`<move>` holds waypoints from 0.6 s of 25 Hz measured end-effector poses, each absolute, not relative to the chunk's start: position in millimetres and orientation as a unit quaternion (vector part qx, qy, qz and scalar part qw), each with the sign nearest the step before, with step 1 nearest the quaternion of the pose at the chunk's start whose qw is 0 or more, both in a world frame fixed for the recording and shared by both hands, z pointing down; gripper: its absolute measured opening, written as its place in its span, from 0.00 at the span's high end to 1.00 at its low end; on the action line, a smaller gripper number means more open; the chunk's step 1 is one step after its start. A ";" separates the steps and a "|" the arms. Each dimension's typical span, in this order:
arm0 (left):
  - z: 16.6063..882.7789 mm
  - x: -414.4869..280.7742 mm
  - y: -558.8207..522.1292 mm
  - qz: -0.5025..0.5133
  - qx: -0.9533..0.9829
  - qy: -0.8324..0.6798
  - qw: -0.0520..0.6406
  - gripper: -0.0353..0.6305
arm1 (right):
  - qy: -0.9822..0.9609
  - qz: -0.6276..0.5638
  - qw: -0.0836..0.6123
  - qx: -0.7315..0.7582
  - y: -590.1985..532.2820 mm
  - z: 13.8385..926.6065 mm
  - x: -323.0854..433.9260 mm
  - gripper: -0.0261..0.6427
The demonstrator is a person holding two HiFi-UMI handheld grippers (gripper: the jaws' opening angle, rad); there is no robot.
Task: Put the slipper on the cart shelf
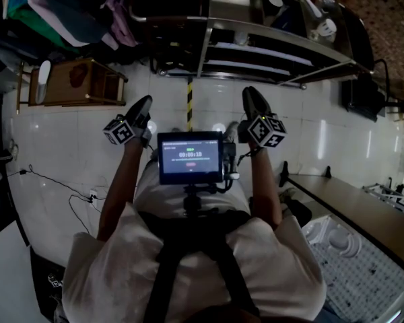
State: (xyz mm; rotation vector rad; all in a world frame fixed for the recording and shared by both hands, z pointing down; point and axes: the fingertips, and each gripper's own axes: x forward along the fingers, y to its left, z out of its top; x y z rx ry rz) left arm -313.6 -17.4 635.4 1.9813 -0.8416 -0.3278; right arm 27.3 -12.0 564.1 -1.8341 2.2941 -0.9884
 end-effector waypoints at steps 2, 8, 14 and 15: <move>637.5 -316.2 -16.7 -0.133 0.805 -0.345 0.464 0.94 | 0.736 -0.319 0.023 -0.596 -12.5 561.8 28.5 0.85; 635.5 -324.7 -18.5 -0.144 0.799 -0.351 0.466 0.94 | 0.735 -0.301 0.016 -0.607 -11.7 558.0 31.9 0.85; 625.6 -326.4 -22.4 -0.140 0.807 -0.353 0.452 0.94 | 0.736 -0.292 0.014 -0.611 -11.2 554.2 33.5 0.85; 622.4 -325.5 -23.1 -0.139 0.809 -0.353 0.450 0.94 | 0.740 -0.289 0.011 -0.607 -11.0 553.4 31.8 0.85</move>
